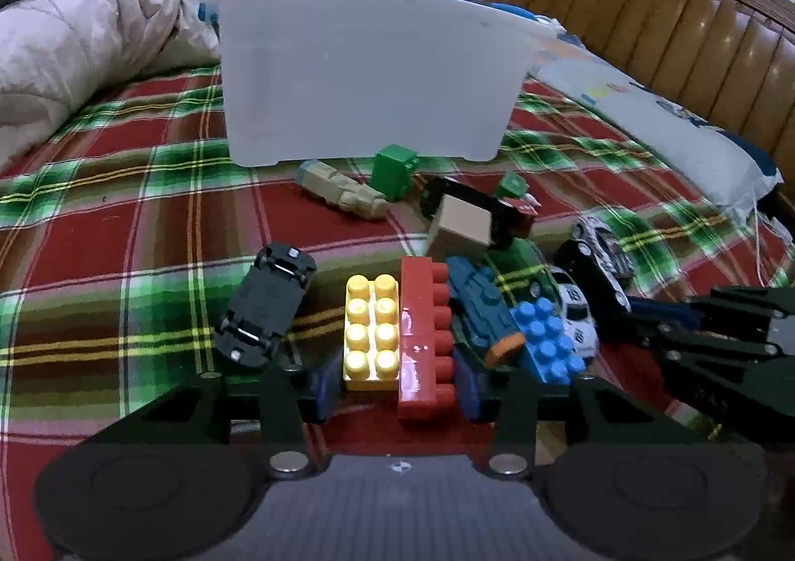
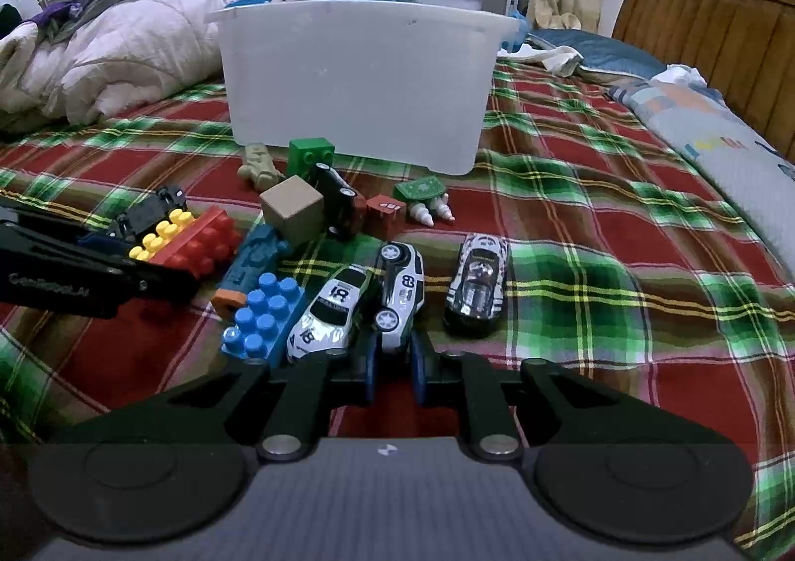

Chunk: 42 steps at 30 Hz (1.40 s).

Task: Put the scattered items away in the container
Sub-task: 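Grasp the yellow block with the left tool while the right tool grasps a white toy car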

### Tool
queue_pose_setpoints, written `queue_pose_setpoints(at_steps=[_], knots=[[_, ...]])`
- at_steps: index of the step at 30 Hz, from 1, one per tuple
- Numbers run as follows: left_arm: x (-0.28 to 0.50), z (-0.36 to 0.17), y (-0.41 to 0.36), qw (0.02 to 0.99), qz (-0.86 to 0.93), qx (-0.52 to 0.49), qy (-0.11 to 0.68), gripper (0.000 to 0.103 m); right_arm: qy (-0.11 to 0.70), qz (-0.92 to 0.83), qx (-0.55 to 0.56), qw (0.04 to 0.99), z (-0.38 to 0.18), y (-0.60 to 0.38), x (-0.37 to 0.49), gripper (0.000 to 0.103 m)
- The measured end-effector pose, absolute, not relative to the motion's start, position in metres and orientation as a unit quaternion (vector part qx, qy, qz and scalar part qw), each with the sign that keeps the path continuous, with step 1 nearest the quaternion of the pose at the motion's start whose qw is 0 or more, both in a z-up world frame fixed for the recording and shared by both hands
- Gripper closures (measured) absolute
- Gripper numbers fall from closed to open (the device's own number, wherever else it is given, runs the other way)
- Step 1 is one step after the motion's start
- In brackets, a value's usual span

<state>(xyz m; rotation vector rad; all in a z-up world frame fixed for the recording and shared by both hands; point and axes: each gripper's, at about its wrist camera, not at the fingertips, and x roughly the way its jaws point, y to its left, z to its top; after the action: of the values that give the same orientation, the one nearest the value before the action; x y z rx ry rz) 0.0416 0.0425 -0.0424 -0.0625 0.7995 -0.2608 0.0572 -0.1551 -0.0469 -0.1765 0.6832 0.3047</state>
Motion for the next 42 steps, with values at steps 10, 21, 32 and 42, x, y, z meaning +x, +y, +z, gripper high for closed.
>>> queue_pose_setpoints(at_steps=[10, 21, 32, 42], knots=[[0.030, -0.031, 0.045, 0.923, -0.101, -0.001, 0.372, 0.035, 0.326, 0.138, -0.052, 0.934, -0.045, -0.167, 0.058, 0.073], [0.032, -0.030, 0.035, 0.942, -0.024, 0.048, 0.332, 0.029, 0.303, 0.137, -0.051, 0.942, -0.047, -0.168, 0.056, 0.074], [0.025, -0.037, 0.036, 0.943, -0.014, 0.069, 0.326, 0.034, 0.298, 0.146, -0.064, 0.941, -0.060, -0.163, 0.055, 0.078], [0.026, -0.054, 0.011, 0.943, -0.054, 0.060, 0.324, 0.032, 0.276, 0.160, -0.059, 0.946, -0.070, -0.167, 0.054, 0.078]])
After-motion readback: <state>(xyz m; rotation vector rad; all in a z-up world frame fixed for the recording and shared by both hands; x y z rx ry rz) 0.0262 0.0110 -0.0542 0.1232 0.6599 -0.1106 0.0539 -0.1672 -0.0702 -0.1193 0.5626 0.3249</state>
